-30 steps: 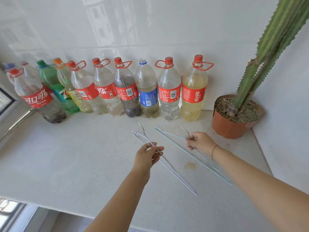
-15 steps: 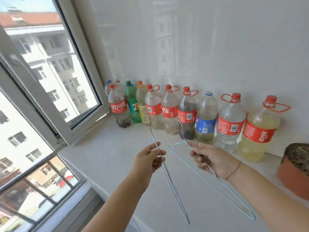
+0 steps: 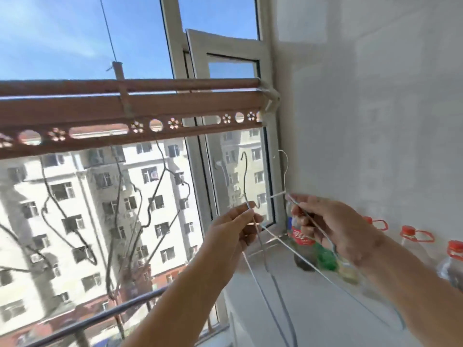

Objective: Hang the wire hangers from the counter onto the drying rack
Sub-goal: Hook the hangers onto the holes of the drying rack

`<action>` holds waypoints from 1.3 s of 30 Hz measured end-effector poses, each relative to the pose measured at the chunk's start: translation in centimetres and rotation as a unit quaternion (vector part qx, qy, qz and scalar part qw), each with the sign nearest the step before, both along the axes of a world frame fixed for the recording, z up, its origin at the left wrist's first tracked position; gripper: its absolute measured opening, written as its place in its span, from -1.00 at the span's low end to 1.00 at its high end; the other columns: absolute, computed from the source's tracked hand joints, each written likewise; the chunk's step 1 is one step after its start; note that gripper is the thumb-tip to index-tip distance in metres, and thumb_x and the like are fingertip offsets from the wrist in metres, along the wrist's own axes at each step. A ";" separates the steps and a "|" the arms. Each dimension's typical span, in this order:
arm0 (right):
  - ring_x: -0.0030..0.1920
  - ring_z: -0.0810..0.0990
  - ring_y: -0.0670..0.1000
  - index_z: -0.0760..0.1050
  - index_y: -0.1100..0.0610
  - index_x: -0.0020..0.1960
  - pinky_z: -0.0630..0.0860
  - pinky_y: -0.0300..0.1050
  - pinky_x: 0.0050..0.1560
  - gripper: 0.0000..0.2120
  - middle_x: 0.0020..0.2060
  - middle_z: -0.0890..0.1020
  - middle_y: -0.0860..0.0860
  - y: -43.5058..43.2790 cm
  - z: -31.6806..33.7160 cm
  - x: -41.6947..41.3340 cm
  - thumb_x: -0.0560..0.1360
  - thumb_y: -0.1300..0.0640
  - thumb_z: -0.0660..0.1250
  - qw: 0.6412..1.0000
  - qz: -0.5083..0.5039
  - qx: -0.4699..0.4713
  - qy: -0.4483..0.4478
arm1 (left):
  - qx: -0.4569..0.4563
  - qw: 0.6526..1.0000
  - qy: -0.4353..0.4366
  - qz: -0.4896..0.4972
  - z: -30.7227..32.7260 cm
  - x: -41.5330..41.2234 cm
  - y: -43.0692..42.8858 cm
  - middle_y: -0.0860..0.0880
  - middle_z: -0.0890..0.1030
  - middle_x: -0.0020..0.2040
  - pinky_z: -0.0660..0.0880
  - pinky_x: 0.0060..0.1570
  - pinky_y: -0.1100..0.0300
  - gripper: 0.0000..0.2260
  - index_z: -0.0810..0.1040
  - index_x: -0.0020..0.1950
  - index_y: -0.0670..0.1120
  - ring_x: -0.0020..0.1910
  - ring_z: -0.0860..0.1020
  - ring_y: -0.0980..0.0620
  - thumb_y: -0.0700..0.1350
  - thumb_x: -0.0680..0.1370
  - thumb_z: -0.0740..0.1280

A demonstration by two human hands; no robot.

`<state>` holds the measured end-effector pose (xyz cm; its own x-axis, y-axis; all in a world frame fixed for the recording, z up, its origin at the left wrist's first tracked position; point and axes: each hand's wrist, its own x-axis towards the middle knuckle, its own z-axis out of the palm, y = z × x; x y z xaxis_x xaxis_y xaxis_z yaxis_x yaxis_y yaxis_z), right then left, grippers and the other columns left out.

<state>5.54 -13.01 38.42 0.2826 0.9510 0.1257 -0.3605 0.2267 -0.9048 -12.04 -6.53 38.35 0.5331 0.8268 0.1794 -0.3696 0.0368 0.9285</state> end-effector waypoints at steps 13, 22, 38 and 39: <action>-0.38 0.35 -0.09 0.43 0.24 0.21 0.35 -0.36 -0.52 -0.73 -0.33 0.48 0.04 10.0 7.4 -2.6 0.57 0.31 0.10 0.998 -0.015 0.053 -0.018 | 0.020 0.993 -0.045 0.103 6.0 -0.1 4.9 -0.08 0.58 -0.32 0.43 -0.38 0.30 -0.84 0.57 -0.10 -0.17 -0.39 0.49 0.09 -0.30 0.57 0.22; -0.37 0.37 -0.09 0.42 0.26 0.27 0.36 -0.33 -0.49 -0.70 -0.32 0.49 0.04 12.7 7.8 -0.8 0.57 0.29 0.10 0.997 -0.026 0.058 -0.051 | 0.031 0.992 -0.052 0.111 6.5 0.4 6.5 -0.08 0.58 -0.30 0.43 -0.33 0.28 -0.85 0.57 -0.06 -0.16 -0.39 0.49 0.08 -0.30 0.58 0.21; -0.33 0.46 -0.06 0.39 0.29 0.28 0.40 -0.23 -0.36 -0.67 -0.29 0.54 0.07 14.8 7.3 -0.9 0.55 0.34 0.09 0.996 -0.014 0.005 -0.088 | 0.038 0.988 -0.049 0.142 7.2 0.6 9.2 -0.08 0.57 -0.30 0.42 -0.28 0.25 -0.81 0.59 -0.16 -0.13 -0.34 0.47 0.06 -0.29 0.58 0.22; -0.31 0.47 -0.05 0.39 0.29 0.28 0.40 -0.22 -0.33 -0.68 -0.27 0.55 0.07 14.8 7.2 -0.9 0.55 0.33 0.08 0.996 -0.012 0.005 -0.091 | 0.034 0.987 -0.050 0.146 7.2 0.6 9.4 -0.08 0.56 -0.32 0.42 -0.29 0.25 -0.78 0.59 -0.21 -0.14 -0.35 0.46 0.05 -0.29 0.58 0.22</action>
